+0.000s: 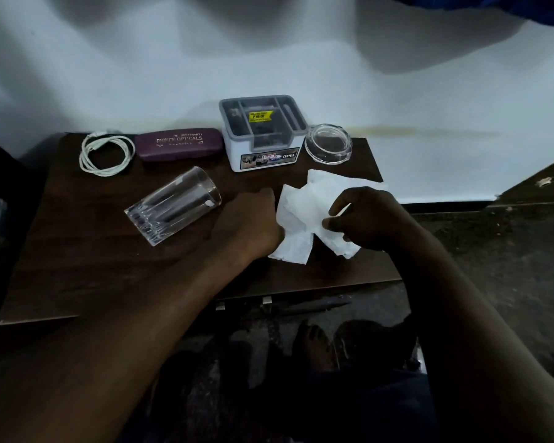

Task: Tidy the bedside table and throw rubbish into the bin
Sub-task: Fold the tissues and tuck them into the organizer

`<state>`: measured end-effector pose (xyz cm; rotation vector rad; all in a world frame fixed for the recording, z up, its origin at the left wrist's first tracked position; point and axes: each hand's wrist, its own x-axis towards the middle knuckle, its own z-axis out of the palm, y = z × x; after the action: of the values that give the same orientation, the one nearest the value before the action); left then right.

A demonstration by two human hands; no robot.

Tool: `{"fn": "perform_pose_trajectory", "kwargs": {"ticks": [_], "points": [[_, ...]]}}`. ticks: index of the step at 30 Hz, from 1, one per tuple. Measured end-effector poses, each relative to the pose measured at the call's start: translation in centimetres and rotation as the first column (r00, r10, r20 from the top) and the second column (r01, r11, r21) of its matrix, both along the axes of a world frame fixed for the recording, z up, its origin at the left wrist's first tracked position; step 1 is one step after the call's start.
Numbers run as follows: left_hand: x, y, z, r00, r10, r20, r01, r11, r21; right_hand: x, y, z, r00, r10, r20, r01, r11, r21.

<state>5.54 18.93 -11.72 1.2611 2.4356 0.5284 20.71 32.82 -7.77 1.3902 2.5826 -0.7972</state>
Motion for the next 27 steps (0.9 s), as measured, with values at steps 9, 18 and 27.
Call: {"fn": "perform_pose_trajectory", "kwargs": {"ticks": [9,18,27], "points": [[-0.3,0.0,-0.5,0.998,0.011,0.055,-0.012,1.0,0.005,-1.8,-1.8,0.3,0.996,0.072,0.054,-0.073,0.997,0.029],[-0.1,0.6,-0.4,0.999,-0.006,0.035,0.007,0.999,-0.032,-1.7,-2.3,-0.7,0.992,0.009,0.123,-0.025,0.992,0.125],[0.1,0.7,0.0,0.998,-0.004,0.061,0.006,0.999,-0.032,-2.2,-1.8,-2.1,0.996,-0.013,0.09,-0.005,0.981,0.194]]}}
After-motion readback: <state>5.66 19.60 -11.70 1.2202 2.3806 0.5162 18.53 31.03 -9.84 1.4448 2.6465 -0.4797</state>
